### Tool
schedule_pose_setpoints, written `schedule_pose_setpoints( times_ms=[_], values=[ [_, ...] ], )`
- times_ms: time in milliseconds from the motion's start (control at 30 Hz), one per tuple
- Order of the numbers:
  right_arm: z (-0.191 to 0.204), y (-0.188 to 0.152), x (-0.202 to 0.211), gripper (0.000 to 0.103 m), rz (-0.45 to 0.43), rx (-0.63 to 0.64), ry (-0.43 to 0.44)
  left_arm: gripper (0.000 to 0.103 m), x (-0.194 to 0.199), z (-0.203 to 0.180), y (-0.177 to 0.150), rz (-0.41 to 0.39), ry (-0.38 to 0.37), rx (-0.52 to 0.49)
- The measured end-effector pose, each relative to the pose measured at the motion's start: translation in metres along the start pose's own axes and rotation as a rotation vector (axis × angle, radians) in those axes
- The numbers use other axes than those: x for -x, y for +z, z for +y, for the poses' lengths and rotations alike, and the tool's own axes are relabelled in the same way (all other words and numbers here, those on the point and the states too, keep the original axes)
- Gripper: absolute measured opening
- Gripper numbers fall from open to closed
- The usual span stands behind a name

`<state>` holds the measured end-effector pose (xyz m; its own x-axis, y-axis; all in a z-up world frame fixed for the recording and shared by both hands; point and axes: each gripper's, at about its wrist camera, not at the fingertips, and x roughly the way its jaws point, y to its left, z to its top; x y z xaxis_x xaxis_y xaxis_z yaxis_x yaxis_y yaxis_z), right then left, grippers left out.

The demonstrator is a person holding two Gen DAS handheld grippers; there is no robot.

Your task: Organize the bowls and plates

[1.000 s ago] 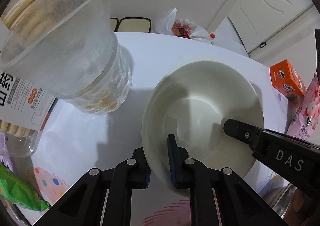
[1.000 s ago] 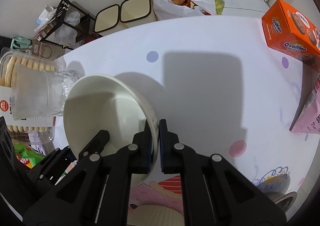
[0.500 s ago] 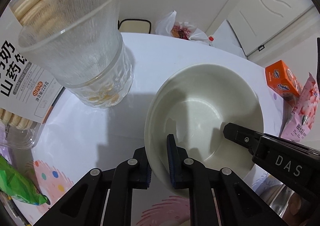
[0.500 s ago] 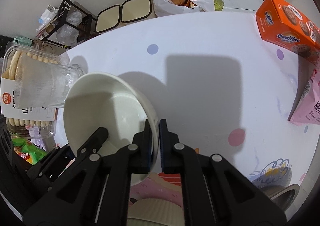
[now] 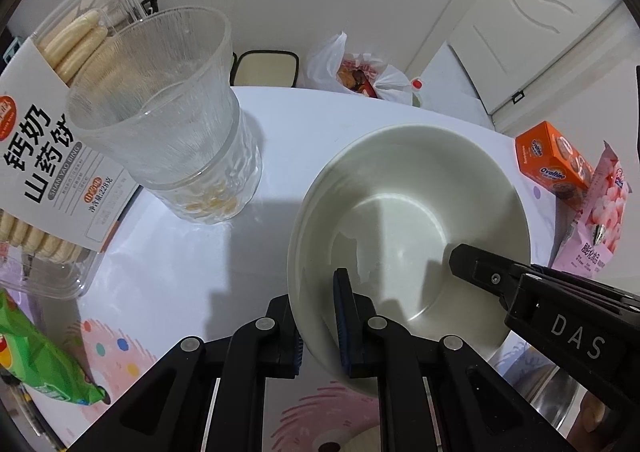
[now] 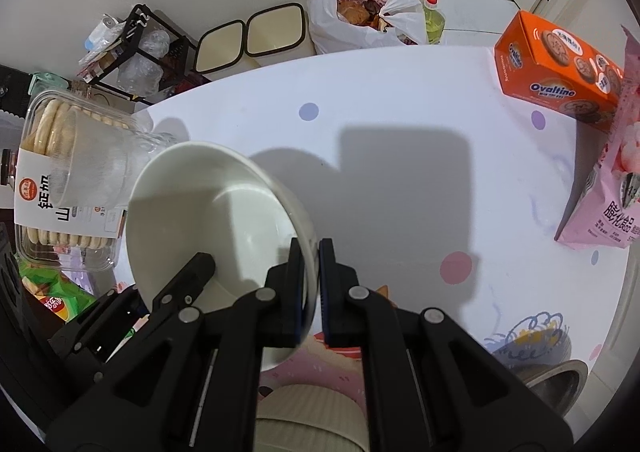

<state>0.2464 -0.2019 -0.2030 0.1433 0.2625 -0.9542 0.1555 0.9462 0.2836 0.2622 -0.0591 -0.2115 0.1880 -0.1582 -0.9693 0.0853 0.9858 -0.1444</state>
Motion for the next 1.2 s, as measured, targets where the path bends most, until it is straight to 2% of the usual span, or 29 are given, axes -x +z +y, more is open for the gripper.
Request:
schedule_pose_setpoints(
  times_ms=[233, 667, 1200],
  values=[
    [0.006, -0.004, 0.011, 0.008, -0.025, 0.022, -0.029, 0.012, 0.011, -0.001, -0.003, -0.015, 0.003, -0.009],
    [0.007, -0.013, 0.030, 0.009, -0.056, 0.041, -0.025, 0.012, 0.036, -0.006, -0.011, -0.046, 0.005, -0.029],
    [0.006, -0.038, 0.059, 0.009, -0.097, 0.053, -0.011, 0.013, 0.075, -0.016, -0.042, -0.092, 0.018, -0.051]
  ],
)
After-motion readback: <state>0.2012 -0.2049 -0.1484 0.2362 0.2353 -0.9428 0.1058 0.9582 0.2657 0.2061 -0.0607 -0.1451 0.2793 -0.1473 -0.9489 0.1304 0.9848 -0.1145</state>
